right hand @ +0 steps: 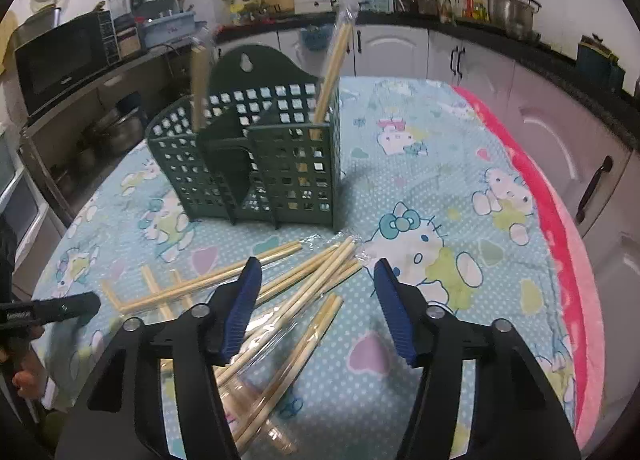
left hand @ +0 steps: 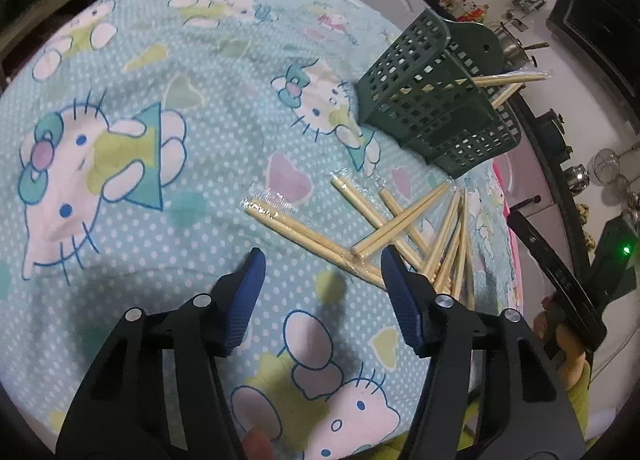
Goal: Organize utensils
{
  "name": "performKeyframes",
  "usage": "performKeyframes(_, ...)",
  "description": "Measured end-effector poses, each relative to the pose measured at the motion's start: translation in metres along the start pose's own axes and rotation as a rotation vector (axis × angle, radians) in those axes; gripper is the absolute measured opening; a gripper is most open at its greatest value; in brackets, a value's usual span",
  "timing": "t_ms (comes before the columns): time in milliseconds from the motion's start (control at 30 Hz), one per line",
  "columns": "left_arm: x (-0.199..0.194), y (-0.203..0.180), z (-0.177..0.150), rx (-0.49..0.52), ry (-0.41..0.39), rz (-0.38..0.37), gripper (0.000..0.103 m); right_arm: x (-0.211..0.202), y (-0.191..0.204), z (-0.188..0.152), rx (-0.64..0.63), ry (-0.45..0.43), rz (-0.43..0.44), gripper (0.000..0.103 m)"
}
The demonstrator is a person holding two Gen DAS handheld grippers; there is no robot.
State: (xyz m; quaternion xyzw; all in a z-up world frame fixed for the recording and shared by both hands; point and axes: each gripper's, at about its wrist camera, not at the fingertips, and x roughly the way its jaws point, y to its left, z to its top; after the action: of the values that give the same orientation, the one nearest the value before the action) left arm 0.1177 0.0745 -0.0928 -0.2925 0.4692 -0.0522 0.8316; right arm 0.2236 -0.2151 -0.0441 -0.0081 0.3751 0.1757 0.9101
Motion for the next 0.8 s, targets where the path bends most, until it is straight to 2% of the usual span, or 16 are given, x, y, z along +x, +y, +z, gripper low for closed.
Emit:
performKeyframes(233, 0.007, 0.005, 0.01, -0.036, 0.001, 0.005, 0.049, 0.041, -0.014, 0.016, 0.035, 0.082, 0.005, 0.047)
performKeyframes(433, 0.012, 0.009, 0.019, -0.054, -0.008, 0.041, 0.035, 0.069, -0.026, 0.025, 0.05, 0.138, 0.004, 0.043)
performKeyframes(500, 0.013, 0.009, 0.021, -0.053, -0.013, 0.051, 0.033, 0.077, -0.032, 0.026, 0.073, 0.153, 0.012, 0.042)
performKeyframes(800, 0.014, 0.016, 0.024, -0.062, -0.029, 0.056, 0.024, 0.098, -0.053, 0.029, 0.17, 0.176, 0.058, 0.033)
